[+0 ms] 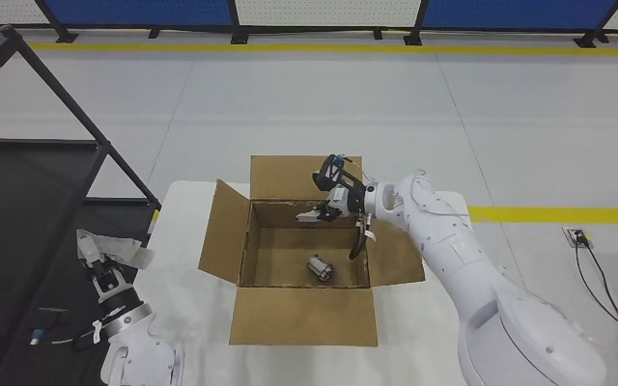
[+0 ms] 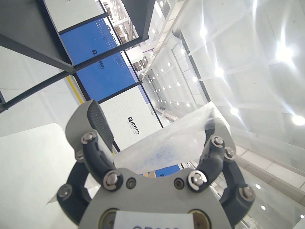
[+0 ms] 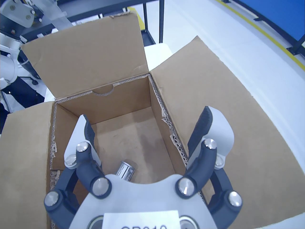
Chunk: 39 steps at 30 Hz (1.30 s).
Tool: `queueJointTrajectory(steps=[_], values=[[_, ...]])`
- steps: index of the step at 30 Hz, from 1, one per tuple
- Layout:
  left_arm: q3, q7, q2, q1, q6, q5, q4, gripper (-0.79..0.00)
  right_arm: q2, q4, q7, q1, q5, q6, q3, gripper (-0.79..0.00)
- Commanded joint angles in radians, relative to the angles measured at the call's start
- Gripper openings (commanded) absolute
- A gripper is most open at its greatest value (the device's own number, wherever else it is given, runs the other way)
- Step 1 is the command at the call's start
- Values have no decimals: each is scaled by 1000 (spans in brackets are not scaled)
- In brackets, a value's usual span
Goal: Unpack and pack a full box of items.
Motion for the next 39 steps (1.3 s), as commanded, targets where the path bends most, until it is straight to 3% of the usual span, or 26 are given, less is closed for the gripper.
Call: queueJointTrajectory(steps=[1,15,20,30,34,39], values=[[2,0,0,-1,1,3,0,0,7,-1,1,-3,1,0,1,0],[27,7,-3,5,15,36,0,0,7,-36,16,-23,4,15,3,0],[24,14,-4,8,23,42,5,0,37,-104,-53,-25,-17,0,18,0],[42,-7,-4,-31,33,49,36,0,188,-329,-347,-132,-214,46,58,0],[51,-15,-4,-48,36,56,50,0,268,-498,-340,-213,-258,95,121,0],[56,-17,-4,-58,36,62,61,0,388,-802,-227,-370,-265,174,287,0]])
